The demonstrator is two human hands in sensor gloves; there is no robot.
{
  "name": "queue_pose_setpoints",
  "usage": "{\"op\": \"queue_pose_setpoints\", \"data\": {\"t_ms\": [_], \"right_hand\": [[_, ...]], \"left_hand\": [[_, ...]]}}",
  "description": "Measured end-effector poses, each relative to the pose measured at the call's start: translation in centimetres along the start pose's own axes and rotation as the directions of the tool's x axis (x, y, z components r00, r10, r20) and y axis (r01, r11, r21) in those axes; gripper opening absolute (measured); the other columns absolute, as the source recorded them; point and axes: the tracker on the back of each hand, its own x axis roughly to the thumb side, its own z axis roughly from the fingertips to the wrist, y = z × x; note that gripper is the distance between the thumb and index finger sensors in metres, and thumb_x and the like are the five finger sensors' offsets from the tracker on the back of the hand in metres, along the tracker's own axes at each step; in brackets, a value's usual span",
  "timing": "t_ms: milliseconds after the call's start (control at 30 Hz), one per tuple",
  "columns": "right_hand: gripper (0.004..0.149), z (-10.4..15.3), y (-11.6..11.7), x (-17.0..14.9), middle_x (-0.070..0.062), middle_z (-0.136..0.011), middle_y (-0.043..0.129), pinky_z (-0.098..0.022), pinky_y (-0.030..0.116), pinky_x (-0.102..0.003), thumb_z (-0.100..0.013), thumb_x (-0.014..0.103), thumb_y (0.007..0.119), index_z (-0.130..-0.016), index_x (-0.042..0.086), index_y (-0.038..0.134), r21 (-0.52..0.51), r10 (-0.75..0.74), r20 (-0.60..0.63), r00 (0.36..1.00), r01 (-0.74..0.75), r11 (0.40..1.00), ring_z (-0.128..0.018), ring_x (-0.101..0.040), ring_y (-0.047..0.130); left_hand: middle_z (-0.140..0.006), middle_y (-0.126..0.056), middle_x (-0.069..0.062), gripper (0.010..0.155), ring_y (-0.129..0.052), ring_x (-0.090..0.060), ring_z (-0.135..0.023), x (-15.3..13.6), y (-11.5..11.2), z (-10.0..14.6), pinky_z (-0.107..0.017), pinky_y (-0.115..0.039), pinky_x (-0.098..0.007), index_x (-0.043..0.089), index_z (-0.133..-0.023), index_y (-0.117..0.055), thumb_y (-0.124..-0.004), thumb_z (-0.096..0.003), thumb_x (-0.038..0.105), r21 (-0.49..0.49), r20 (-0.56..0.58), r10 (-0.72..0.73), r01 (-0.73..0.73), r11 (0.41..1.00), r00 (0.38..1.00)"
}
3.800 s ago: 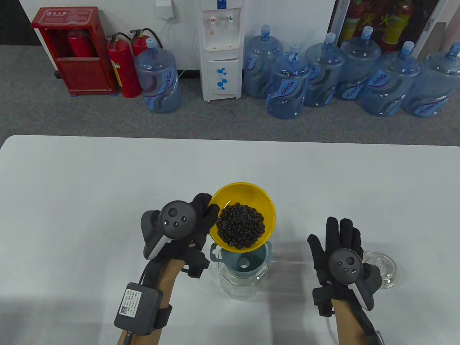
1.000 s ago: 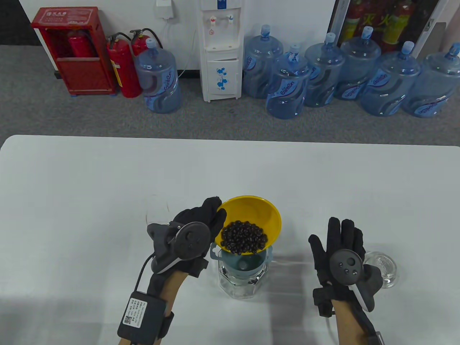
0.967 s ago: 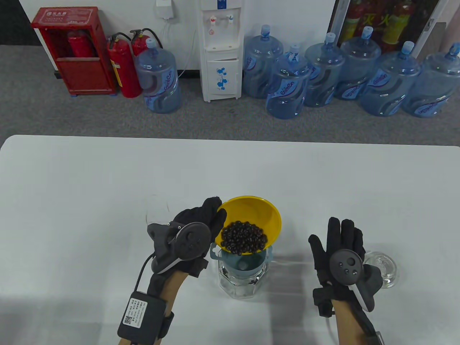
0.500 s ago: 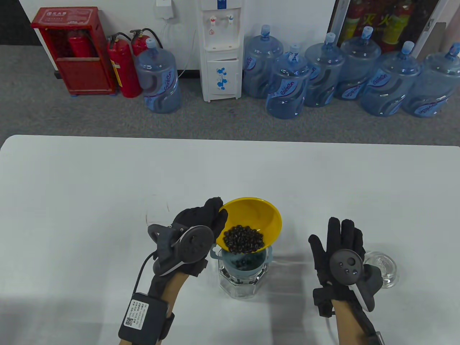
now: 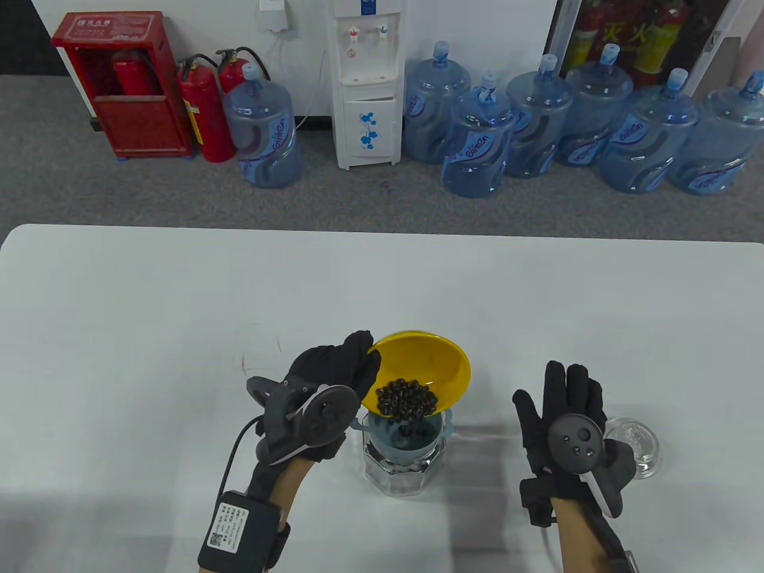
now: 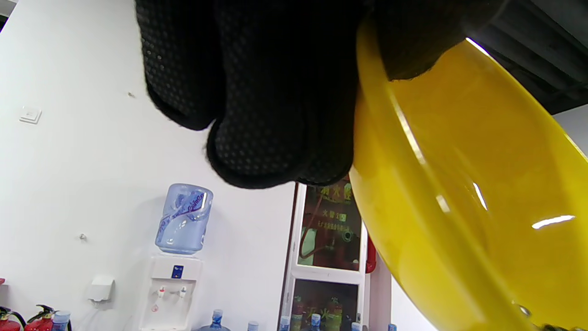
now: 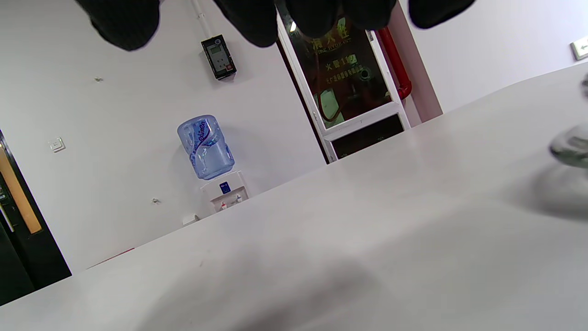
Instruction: Transfer coffee beans through funnel into glass jar
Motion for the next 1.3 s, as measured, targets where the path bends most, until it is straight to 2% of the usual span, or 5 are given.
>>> {"op": "queue_pose_setpoints", "data": {"t_ms": [400, 500, 900, 1133, 1300], "right_hand": [[0.077, 0.0, 0.0, 0.0, -0.024, -0.128, 0.027, -0.075, 0.041, -0.071, -0.067, 0.063, 0.055, -0.126, 0.016, 0.039, -0.001, 0.003, 0.001, 1.0, -0.003, 1.0, -0.112, -0.053, 0.031], [0.077, 0.0, 0.1, -0.1, -0.023, -0.128, 0.027, -0.075, 0.041, -0.071, -0.067, 0.063, 0.055, -0.126, 0.016, 0.04, 0.011, -0.034, -0.007, 0.999, 0.035, 0.999, -0.112, -0.052, 0.031], [0.078, 0.0, 0.0, 0.0, -0.023, -0.128, 0.027, -0.075, 0.041, -0.071, -0.067, 0.063, 0.055, -0.126, 0.015, 0.039, 0.004, -0.019, -0.005, 1.0, 0.019, 1.0, -0.112, -0.052, 0.031], [0.077, 0.1, 0.0, 0.0, -0.024, -0.128, 0.027, -0.075, 0.041, -0.071, -0.067, 0.063, 0.055, -0.126, 0.015, 0.039, 0.004, -0.021, -0.008, 1.0, 0.021, 1.0, -0.112, -0.052, 0.031], [0.078, 0.1, 0.1, 0.0, -0.024, -0.127, 0.027, -0.075, 0.041, -0.071, -0.067, 0.063, 0.055, -0.126, 0.015, 0.039, 0.005, -0.024, -0.01, 1.0, 0.024, 1.0, -0.112, -0.053, 0.031]], "left_hand": [[-0.06, -0.105, 0.007, 0.038, -0.115, -0.009, -0.043, 0.2, 0.5, 0.6, -0.052, -0.093, -0.036, 0.023, -0.084, -0.08, -0.078, -0.0542, 0.047, 0.048, 0.032, -0.002, 0.001, 0.999, 0.999], [-0.06, -0.105, 0.007, 0.038, -0.115, -0.009, -0.043, 0.0, 0.5, 0.8, -0.052, -0.093, -0.036, 0.023, -0.084, -0.08, -0.078, -0.0541, 0.047, 0.061, 0.044, 0.0, -0.002, 0.998, 0.999], [-0.061, -0.105, 0.009, 0.035, -0.116, -0.008, -0.044, 0.6, 1.4, 1.7, -0.051, -0.094, -0.035, 0.026, -0.081, -0.081, -0.08, -0.0535, 0.048, 0.148, 0.105, -0.072, 0.056, 0.987, 0.992], [-0.058, -0.106, 0.008, 0.036, -0.116, -0.007, -0.037, -1.0, 2.6, 1.6, -0.048, -0.095, -0.034, 0.024, -0.081, -0.082, -0.08, -0.0536, 0.047, 0.164, 0.0, 0.036, -0.036, 0.986, 0.999], [-0.056, -0.106, 0.007, 0.037, -0.116, -0.006, -0.034, -4.0, 4.3, 1.9, -0.046, -0.095, -0.033, 0.021, -0.081, -0.082, -0.081, -0.0541, 0.046, 0.211, -0.137, 0.086, -0.056, 0.976, 0.987]]}}
